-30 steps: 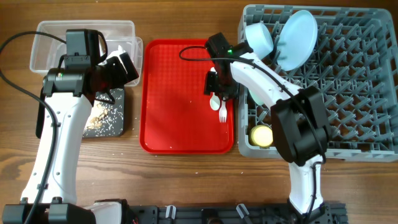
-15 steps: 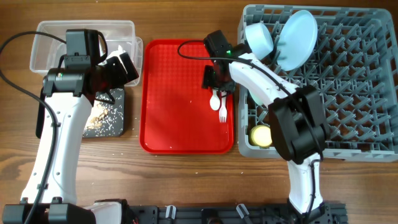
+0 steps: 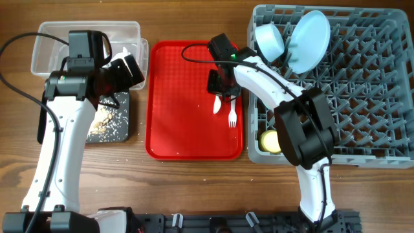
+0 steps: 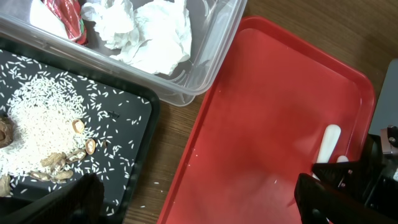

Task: Sort waste into correct bins and load items into the dishwasher rack
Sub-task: 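Grasp the white spoon with the right gripper and lift it, then insert the white spoon into the dish rack with the right gripper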

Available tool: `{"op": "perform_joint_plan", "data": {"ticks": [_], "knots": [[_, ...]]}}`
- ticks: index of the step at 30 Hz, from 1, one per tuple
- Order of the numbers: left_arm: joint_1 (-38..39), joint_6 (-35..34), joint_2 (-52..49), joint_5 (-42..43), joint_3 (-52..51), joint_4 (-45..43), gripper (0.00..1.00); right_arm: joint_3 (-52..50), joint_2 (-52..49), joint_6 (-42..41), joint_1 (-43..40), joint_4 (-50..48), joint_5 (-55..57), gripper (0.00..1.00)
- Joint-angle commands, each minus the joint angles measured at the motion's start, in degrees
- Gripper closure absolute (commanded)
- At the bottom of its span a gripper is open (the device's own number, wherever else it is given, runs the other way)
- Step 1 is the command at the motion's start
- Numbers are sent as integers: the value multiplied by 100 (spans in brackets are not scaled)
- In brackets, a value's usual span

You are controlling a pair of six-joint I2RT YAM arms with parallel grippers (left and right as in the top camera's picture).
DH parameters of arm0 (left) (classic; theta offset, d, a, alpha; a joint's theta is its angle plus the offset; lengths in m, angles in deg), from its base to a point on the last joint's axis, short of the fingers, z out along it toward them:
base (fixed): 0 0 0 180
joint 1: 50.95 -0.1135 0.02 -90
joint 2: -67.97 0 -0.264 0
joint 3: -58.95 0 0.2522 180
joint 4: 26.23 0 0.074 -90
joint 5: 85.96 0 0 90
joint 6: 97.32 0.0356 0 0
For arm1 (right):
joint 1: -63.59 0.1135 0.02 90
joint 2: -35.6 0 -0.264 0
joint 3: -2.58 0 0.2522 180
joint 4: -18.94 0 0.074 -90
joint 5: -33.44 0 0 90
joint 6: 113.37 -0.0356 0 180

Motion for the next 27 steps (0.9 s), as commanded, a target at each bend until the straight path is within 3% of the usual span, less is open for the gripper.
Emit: {"op": "perform_joint_plan", "data": {"ticks": [1, 7, 14, 18, 27], "knots": [[20, 48, 0, -74, 63, 4, 0, 85, -179, 175, 22, 116, -221, 96], [20, 46, 0, -72, 63, 4, 0, 90, 22, 435, -17, 162, -313, 96], [20, 46, 0, -74, 63, 4, 0, 98, 1285, 1248, -223, 256, -254, 96], [20, 46, 0, -74, 63, 4, 0, 98, 2514, 1961, -557, 367, 424, 96], [20, 46, 0, -74, 63, 4, 0, 96, 4286, 2299, -1746, 1687, 2184, 96]]}}
